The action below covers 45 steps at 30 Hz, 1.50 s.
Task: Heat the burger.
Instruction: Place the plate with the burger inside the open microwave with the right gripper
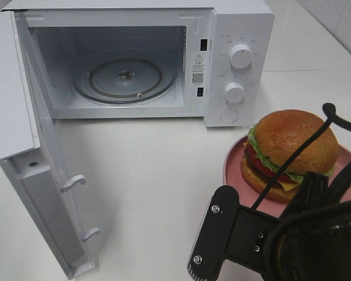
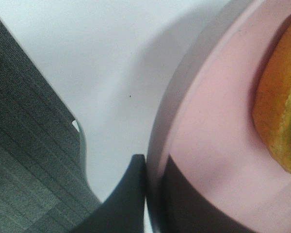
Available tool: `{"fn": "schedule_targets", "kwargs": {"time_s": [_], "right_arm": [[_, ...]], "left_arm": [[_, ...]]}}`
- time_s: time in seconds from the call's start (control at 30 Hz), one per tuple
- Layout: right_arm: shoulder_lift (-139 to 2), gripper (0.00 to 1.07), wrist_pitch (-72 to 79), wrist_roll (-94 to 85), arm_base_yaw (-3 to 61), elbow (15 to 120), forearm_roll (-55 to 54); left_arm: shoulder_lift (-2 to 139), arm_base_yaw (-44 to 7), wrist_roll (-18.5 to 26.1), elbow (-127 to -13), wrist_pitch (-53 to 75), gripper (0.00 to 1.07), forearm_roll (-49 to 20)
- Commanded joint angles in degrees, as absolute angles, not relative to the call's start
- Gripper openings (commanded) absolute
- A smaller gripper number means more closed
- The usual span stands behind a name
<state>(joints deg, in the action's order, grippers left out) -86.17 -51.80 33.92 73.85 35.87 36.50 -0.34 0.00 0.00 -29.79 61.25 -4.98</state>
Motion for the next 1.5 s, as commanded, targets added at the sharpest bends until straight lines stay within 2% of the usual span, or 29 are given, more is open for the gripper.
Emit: {"fn": "schedule_targets", "kwargs": {"time_s": [0.03,0.63,1.23,1.33,1.4,1.5], "right_arm": [[-85.37,0.00,-50.76,29.16,74.08,35.75,41.94],[-85.37,0.00,-38.04,10.89,73.97,35.75,45.21],[-85.37,0.00,-24.18,-11.46,60.79,35.87,46.24],[-85.37,0.00,-22.86,-15.99,58.67,36.61,43.95],[-85.37,0.00,-21.54,-25.95,55.86,38.27,38.04],[-85.37,0.00,-21.54,-28.36,55.23,38.62,36.67]], "left_arm": [[-1.20,0.06,0.00,-29.68,61.31,0.98,-5.16],[-1.20,0.06,0.00,-29.68,61.31,0.98,-5.16],[-1.20,0.06,0.00,-29.68,61.31,0.98,-5.16],[-1.20,0.06,0.00,-29.68,61.31,0.98,-5.16],[-1.20,0.06,0.00,-29.68,61.31,0.98,-5.16],[-1.20,0.06,0.00,-29.68,61.31,0.98,-5.16]]}}
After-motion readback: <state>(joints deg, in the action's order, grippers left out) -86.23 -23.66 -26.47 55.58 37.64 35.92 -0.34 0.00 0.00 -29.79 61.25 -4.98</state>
